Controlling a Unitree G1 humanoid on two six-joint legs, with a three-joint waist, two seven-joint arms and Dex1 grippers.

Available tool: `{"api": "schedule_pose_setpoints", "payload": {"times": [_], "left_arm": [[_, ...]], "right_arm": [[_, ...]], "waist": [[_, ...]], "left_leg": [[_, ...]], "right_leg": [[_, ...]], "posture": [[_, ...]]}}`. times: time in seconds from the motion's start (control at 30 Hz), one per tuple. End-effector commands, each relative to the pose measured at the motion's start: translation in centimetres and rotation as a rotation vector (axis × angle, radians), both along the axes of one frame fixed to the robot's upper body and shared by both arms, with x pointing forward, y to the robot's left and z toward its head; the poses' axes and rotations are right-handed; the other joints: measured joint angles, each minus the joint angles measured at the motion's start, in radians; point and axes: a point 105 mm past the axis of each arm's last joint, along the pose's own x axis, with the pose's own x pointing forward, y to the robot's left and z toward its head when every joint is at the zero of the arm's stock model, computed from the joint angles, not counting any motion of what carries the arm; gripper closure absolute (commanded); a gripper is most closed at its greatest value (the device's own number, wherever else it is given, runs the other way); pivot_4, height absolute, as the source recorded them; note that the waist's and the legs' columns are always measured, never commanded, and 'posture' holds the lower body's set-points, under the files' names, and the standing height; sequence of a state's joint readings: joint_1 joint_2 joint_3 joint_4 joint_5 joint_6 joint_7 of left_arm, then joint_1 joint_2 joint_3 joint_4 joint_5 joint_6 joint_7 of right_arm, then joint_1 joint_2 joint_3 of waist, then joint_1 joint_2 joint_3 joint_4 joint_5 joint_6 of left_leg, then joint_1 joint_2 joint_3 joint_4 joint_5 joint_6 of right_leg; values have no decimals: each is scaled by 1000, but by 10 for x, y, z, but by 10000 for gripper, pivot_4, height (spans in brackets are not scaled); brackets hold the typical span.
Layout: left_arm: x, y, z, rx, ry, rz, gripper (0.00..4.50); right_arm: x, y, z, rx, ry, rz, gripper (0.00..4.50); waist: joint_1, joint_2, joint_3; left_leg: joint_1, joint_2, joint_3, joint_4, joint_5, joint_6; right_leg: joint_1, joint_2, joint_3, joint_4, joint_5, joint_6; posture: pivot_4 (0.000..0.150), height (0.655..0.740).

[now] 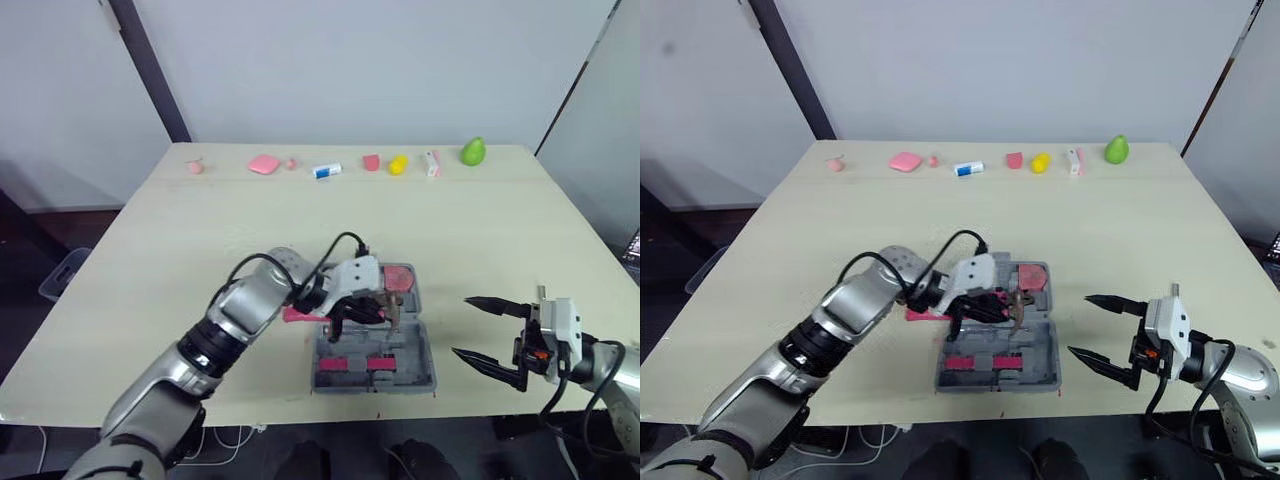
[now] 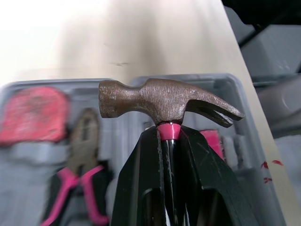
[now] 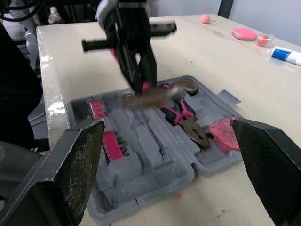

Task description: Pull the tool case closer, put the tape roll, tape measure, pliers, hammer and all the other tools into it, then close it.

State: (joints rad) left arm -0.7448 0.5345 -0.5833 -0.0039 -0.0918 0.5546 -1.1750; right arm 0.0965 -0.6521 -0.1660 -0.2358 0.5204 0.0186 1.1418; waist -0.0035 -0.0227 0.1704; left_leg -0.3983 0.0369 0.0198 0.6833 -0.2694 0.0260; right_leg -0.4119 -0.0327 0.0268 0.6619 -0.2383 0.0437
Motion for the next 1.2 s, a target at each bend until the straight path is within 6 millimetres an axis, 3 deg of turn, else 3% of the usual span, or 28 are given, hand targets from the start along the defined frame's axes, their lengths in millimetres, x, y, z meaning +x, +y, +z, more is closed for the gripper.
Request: {"api": "schedule_pose_setpoints", "payload": {"times": [0.03, 0.27, 0.53, 1.2], "left_arm": [[-1, -14, -3, 18, -20, -28, 44817], [-4, -37, -22, 98, 22, 5, 44817], [-2, -58, -27, 124, 29, 18, 44817], [-8, -55, -39, 193, 78, 20, 44817]], "right_arm": [[-2, 0, 13, 5, -64, -8, 0], [-5, -2, 8, 2, -55, -20, 0], [-4, -2, 7, 0, -51, -26, 0], [-9, -7, 4, -30, -44, -36, 0]], "waist": [[-1, 0, 0], [0, 0, 0], [-1, 0, 0], [-2, 0, 0]], "left_leg": [[0, 0, 0, 0, 0, 0], [-1, 0, 0, 0, 0, 0], [0, 0, 0, 0, 0, 0], [0, 0, 0, 0, 0, 0]], "right_leg": [[0, 0, 0, 0, 0, 0], [0, 0, 0, 0, 0, 0], [0, 0, 0, 0, 0, 0], [0, 0, 0, 0, 0, 0]], "posture": [[1500, 7400], [1500, 7400], [1500, 7400], [1500, 7400]]}}
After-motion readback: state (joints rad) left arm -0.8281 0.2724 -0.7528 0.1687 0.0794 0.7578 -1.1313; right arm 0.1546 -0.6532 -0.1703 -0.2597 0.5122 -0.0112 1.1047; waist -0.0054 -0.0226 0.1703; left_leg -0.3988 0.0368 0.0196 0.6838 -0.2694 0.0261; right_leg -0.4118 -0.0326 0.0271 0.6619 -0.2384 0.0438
